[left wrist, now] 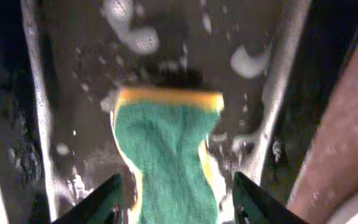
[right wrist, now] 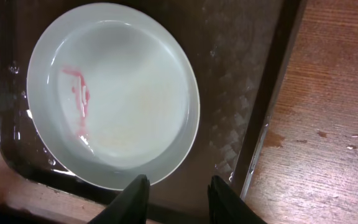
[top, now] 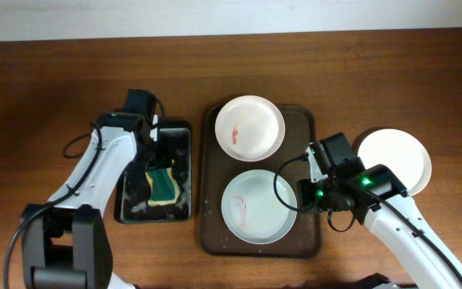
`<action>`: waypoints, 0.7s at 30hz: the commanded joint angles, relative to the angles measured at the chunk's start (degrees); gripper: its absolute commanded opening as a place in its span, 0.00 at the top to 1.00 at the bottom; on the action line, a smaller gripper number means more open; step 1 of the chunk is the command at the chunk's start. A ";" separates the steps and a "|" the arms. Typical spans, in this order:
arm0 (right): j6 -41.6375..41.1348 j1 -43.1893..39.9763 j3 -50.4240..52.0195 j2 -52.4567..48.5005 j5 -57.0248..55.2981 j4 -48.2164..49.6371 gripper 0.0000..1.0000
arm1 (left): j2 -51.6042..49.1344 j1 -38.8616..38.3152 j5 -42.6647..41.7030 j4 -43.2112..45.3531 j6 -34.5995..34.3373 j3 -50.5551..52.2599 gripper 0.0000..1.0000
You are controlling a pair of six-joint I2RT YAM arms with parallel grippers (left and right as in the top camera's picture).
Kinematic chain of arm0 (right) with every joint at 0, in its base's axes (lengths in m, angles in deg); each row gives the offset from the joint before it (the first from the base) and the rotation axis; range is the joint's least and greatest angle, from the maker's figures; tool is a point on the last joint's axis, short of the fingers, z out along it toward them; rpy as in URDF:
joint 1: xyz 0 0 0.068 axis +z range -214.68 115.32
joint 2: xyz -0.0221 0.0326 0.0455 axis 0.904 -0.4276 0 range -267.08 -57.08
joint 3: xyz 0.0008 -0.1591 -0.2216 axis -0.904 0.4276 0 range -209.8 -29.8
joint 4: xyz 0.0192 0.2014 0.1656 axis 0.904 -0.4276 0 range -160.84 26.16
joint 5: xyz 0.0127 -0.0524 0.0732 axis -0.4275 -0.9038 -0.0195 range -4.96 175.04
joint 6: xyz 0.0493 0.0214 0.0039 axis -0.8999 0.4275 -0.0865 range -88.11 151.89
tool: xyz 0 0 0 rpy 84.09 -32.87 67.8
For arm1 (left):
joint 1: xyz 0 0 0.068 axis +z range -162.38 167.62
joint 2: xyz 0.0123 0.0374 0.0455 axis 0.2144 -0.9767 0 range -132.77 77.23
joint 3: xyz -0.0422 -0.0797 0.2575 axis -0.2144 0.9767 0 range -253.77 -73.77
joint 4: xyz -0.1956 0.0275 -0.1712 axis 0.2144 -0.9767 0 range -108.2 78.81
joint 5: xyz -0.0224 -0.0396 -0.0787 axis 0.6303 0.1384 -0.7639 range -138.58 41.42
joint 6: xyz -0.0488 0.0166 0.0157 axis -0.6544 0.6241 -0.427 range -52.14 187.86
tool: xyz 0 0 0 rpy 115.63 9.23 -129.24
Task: Clean dirty plates on tray and stack at the side
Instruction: 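Pick up the sponge from the black tray with left gripper, then scrub the light blue plate with the sponge in left gripper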
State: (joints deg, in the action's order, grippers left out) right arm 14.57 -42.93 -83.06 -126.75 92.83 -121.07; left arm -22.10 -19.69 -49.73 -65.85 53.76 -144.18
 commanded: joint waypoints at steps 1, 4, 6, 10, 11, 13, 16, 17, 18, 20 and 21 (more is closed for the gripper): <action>0.39 0.35 -0.66 0.74 -0.50 -0.02 0.66 | 0.83 0.07 -2.56 -3.54 0.48 0.74 0.52; 0.37 0.35 -0.66 0.74 -0.50 -0.04 0.66 | 0.83 -0.72 -2.78 2.71 -2.16 9.86 0.50; 0.37 0.35 -0.66 0.74 -0.50 -0.02 0.66 | 0.83 -1.55 -3.61 11.28 -2.36 16.52 0.64; 0.37 0.35 -0.66 0.74 -0.50 0.00 0.66 | 1.07 -1.57 -3.65 12.13 -2.34 16.09 1.00; 0.37 0.35 -0.66 0.74 -0.50 -0.02 0.66 | 1.53 -1.57 -3.61 9.86 -2.29 14.03 1.00; 0.17 0.35 -0.63 0.59 -0.76 0.00 0.66 | 3.63 -1.53 -3.61 3.93 -2.27 8.13 1.00; -4.85 0.35 -0.55 -2.38 -3.13 0.52 0.66 | 8.94 -1.68 -4.98 -4.61 -1.70 -0.28 1.00; -4.85 0.35 -0.55 -4.63 -3.15 0.81 0.66 | 10.80 -1.99 -7.39 -4.94 -0.50 -0.94 1.00; -4.85 0.35 -0.55 -6.91 -3.15 1.14 0.66 | 12.68 -2.71 -9.79 -4.85 -0.50 -0.96 1.00; -5.68 0.35 -0.55 -14.38 -3.06 2.47 0.66 | 14.71 -6.10 -12.52 -4.39 -0.55 -0.94 1.00; -5.66 0.35 -0.55 -17.33 -3.10 2.84 0.66 | 14.64 -7.82 -12.61 -3.98 -0.57 -0.87 1.00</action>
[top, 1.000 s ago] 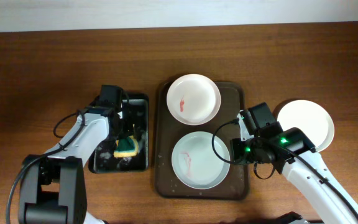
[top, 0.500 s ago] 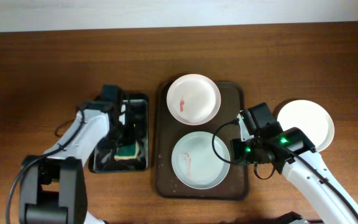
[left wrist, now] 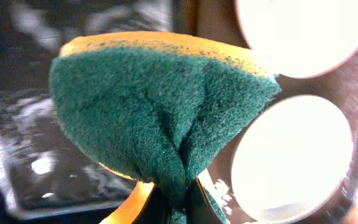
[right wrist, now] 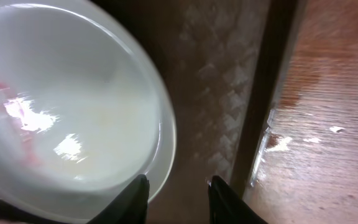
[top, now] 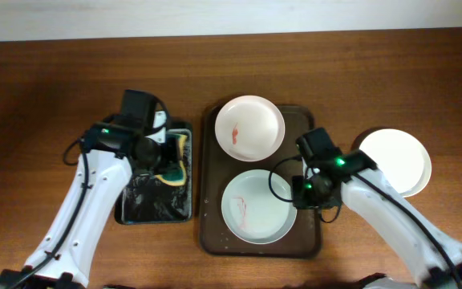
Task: Clean dirty plates on tray and stack at the side
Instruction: 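Scrub the light blue plate with the sponge in left gripper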
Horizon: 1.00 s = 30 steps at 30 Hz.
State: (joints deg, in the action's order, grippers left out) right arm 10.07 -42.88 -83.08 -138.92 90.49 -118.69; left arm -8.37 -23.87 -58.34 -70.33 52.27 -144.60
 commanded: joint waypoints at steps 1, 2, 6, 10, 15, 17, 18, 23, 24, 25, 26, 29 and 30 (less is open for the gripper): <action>-1.16 0.31 -0.52 -9.55 -0.74 1.95 0.71 | 0.28 -6.88 -4.00 1.44 0.87 -0.42 1.00; -1.05 0.31 -0.52 -12.15 -0.74 3.63 0.77 | -0.44 -9.11 -3.98 2.03 0.46 -0.39 1.00; 5.51 0.31 -0.52 -16.55 5.55 11.93 0.91 | -5.27 -13.92 -3.48 3.50 -1.38 -0.39 1.00; 2.86 -0.98 -0.52 -16.55 3.98 13.14 0.96 | -11.43 -18.88 -7.65 7.69 -2.36 -0.39 1.00; 2.91 -1.62 -0.52 -16.55 3.32 12.66 0.96 | -21.97 -27.78 -7.67 15.76 -14.21 -0.35 1.00; 2.91 -1.64 -0.52 -16.55 3.32 12.22 0.96 | -26.18 -30.88 -7.63 17.73 -19.37 -0.35 1.00; 2.91 -1.64 -0.52 -16.55 3.32 11.98 0.96 | -28.52 -31.50 -7.34 18.03 -22.62 -0.35 1.00; 1.51 -1.64 -0.52 -16.55 2.69 10.73 0.96 | -30.32 -30.75 13.18 11.76 -22.67 -0.37 1.00; -0.44 -1.64 -0.52 -16.55 1.38 10.54 0.96 | -30.32 -30.34 22.56 7.85 -22.84 -0.37 1.00; -1.25 -1.64 -0.52 -16.55 1.40 10.56 0.96 | -30.32 -30.08 28.59 5.40 -23.93 -0.37 1.00; -1.44 -1.64 -0.52 -16.55 1.40 10.54 0.96 | -30.32 -29.92 32.61 3.89 -24.35 -0.37 1.00; -2.19 -1.64 -0.52 -16.55 1.38 10.16 0.96 | -30.32 -28.48 35.34 3.41 -24.35 -0.37 1.00; -2.54 -1.64 -0.52 -16.55 1.42 10.05 0.96 | -30.32 -27.82 35.28 3.39 -24.79 -0.37 1.00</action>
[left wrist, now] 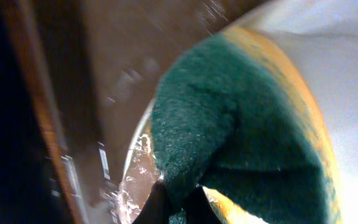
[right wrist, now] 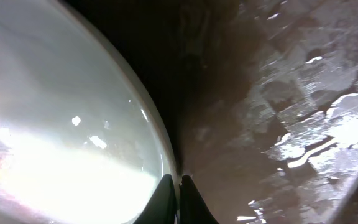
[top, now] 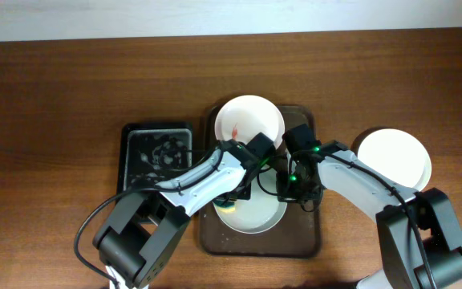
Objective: Clean dirty plates on tray and stack at the side
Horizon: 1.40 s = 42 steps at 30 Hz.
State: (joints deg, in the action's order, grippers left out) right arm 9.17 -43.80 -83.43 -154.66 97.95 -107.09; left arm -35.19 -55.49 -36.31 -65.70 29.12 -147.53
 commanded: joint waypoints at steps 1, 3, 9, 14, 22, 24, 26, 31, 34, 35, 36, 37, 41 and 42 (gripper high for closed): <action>-1.62 -0.72 -0.17 -0.81 -6.05 -1.55 0.96 | -3.50 5.42 9.55 -0.70 -2.03 2.56 1.00; -1.62 -0.72 -0.17 -0.81 -6.05 -1.55 0.96 | -3.50 6.16 -4.04 3.26 -1.14 2.56 1.00; -1.57 -0.70 -0.17 -0.81 -6.03 -1.53 0.96 | -3.50 1.46 -39.60 20.11 9.79 2.58 1.00; -1.60 -0.72 -0.17 -0.81 -6.03 -1.55 0.96 | -3.74 0.42 -39.87 20.02 9.73 2.58 1.00; -1.81 -0.72 -0.17 -0.81 -6.03 -1.77 0.96 | -0.46 6.56 -2.21 2.73 5.73 2.56 1.00; -1.79 -0.72 -0.17 -0.81 -6.03 -1.77 0.96 | 1.55 5.99 3.58 1.88 4.63 2.56 1.00; -1.79 -0.70 -0.17 -0.81 -6.03 -1.79 0.96 | 5.18 5.88 3.80 1.62 4.66 2.56 1.00; -1.77 -0.70 -0.17 -0.76 -6.03 -2.43 0.96 | 24.59 7.54 1.44 -2.64 6.62 2.56 1.00; -1.55 -0.70 -0.17 -0.48 -5.92 -2.03 0.96 | 36.26 15.21 1.46 -7.21 10.05 2.75 0.99; -1.55 -0.66 -0.24 0.00 -5.84 -1.62 0.96 | 37.44 18.23 1.40 -7.67 11.06 3.69 1.00; -1.09 -0.61 -0.39 1.20 -5.90 -1.64 0.96 | 37.53 21.31 0.35 -6.36 13.07 5.88 0.95; -0.31 -0.61 -0.46 4.28 -6.12 -1.75 0.96 | 36.98 24.74 -3.41 -1.18 18.64 10.62 0.87; 0.00 1.95 -0.44 17.75 -13.75 -4.33 0.96 | 34.73 32.50 -12.22 9.42 21.11 21.51 0.68; 1.44 4.20 -0.46 22.01 -16.15 -4.52 0.96 | 34.07 34.38 -15.08 11.13 22.62 22.58 0.62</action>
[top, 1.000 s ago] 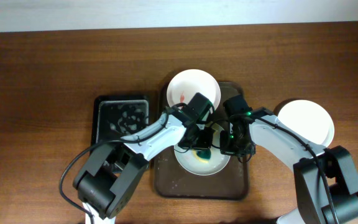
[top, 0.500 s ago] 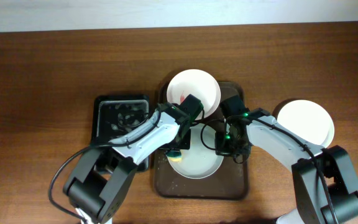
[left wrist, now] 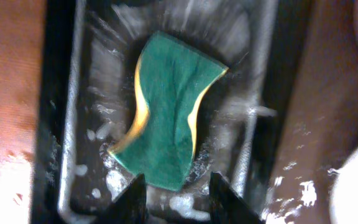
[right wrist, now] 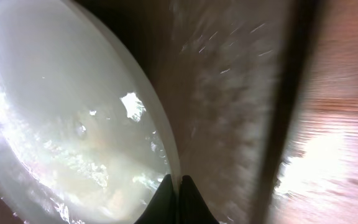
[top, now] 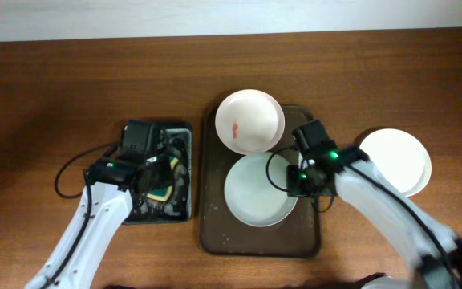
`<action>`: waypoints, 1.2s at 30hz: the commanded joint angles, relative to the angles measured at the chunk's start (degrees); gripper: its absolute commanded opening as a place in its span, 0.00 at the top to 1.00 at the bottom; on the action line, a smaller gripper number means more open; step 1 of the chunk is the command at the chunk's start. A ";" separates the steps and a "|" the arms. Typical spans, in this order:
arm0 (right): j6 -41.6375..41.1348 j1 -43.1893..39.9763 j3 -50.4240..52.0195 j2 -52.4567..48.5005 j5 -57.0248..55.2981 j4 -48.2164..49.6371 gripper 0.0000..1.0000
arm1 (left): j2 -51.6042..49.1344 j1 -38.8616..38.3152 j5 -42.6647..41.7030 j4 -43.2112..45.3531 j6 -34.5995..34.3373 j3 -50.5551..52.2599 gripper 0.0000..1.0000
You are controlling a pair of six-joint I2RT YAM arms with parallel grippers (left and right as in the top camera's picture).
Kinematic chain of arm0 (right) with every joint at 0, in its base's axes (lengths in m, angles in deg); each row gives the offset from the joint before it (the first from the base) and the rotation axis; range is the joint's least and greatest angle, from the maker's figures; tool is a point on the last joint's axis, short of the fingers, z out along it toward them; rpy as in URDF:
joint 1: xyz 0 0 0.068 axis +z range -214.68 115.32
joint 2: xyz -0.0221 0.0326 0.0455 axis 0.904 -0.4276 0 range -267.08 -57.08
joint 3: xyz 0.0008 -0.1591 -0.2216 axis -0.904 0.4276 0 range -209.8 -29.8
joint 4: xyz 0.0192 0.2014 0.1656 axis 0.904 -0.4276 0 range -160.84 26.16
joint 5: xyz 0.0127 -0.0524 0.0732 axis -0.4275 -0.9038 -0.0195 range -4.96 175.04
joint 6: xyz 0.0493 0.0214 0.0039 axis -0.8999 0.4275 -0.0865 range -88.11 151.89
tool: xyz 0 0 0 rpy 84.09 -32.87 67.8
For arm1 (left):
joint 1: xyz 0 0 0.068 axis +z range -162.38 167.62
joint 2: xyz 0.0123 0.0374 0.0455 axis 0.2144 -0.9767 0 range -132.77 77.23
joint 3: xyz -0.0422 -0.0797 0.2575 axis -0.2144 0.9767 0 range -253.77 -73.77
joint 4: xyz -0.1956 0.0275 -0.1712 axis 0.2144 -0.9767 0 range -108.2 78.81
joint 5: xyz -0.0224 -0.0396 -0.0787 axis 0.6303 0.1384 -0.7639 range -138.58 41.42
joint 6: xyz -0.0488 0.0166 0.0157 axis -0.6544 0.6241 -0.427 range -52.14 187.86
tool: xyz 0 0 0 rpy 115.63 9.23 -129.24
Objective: Clean dirty plates on tray and stack at the side
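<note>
On the brown tray a white plate sits at the near end, wet and without a red smear. My right gripper is shut on the right rim of that plate. A second plate with a red smear lies at the tray's far end. The green-and-yellow sponge lies in the soapy black tub; my left gripper is open just above it, holding nothing. A clean white plate rests on the table at the right.
The black tub stands left of the tray, foam on its floor. Wet spots show on the wooden table beside the tray's right edge.
My left gripper has left the near plate, released the sponge into the tub and now stands open over it. The near plate's red smear is gone. My right gripper still grips its rim.
My left gripper stood open over the sponge in the tub while the right hovered open by the near plate. Then the left held the sponge up. Then it pressed the sponge on the near plate, the right shut on the rim. Now the sponge is back in the tub.
</note>
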State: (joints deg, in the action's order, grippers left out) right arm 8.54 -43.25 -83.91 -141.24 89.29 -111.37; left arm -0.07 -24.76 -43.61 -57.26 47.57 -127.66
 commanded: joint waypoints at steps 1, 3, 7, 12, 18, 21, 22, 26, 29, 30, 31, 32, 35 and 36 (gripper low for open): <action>2.08 5.99 0.02 12.22 -10.34 -0.33 0.96 | -1.27 5.03 -10.25 3.87 5.97 2.80 0.50; 1.86 11.39 0.02 17.81 -19.41 -2.38 0.96 | -0.55 6.69 -15.67 3.39 7.34 1.27 0.47; -0.11 18.86 0.02 20.24 -33.83 -6.32 0.96 | 6.05 6.93 -19.34 -1.36 11.06 -3.98 0.40; -2.89 34.49 0.02 20.15 -56.59 -6.93 0.96 | 16.13 6.93 -18.71 -3.74 11.02 -4.35 0.00; -2.84 44.15 -2.67 20.17 -69.07 -9.16 0.96 | 16.24 6.93 -18.71 -3.74 10.99 -4.35 0.00; -2.19 44.17 -3.45 20.15 -69.53 -9.33 0.96 | 16.24 6.93 -18.71 -3.74 10.99 -4.35 0.01; -2.19 44.19 -3.45 20.15 -69.51 -9.35 0.96 | 16.24 6.93 -18.71 -3.74 10.99 -4.35 0.01; -4.98 44.04 -3.45 20.11 -67.54 -9.31 0.96 | 16.24 6.93 -18.71 -3.74 11.02 -4.35 0.01; -16.55 39.26 -3.43 19.32 -55.67 -10.32 0.96 | 16.24 6.93 -18.71 -3.74 10.99 -4.35 0.01; -22.93 34.51 -3.43 17.99 -48.02 -10.80 0.96 | 16.24 6.93 -18.71 -3.74 10.99 -4.35 0.01; -25.46 29.35 -3.43 16.20 -40.52 -10.75 0.96 | 16.24 6.93 -19.85 -3.76 10.91 -4.35 0.01; -25.62 24.72 -3.43 14.47 -34.60 -10.64 0.96 | 16.26 6.93 -23.47 -3.80 10.93 -4.35 0.01; -25.57 17.22 -3.43 12.44 -26.32 -10.95 0.96 | 16.26 6.93 -26.03 -4.46 10.58 -4.35 0.00; -25.53 14.80 -3.43 12.31 -22.99 -11.08 0.96 | 16.22 6.93 -24.98 -4.37 10.62 -4.33 0.00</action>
State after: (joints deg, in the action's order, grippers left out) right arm -14.68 -24.87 -86.38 -128.89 56.31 -122.32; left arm 15.85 -18.18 -66.53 -61.54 57.62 -131.14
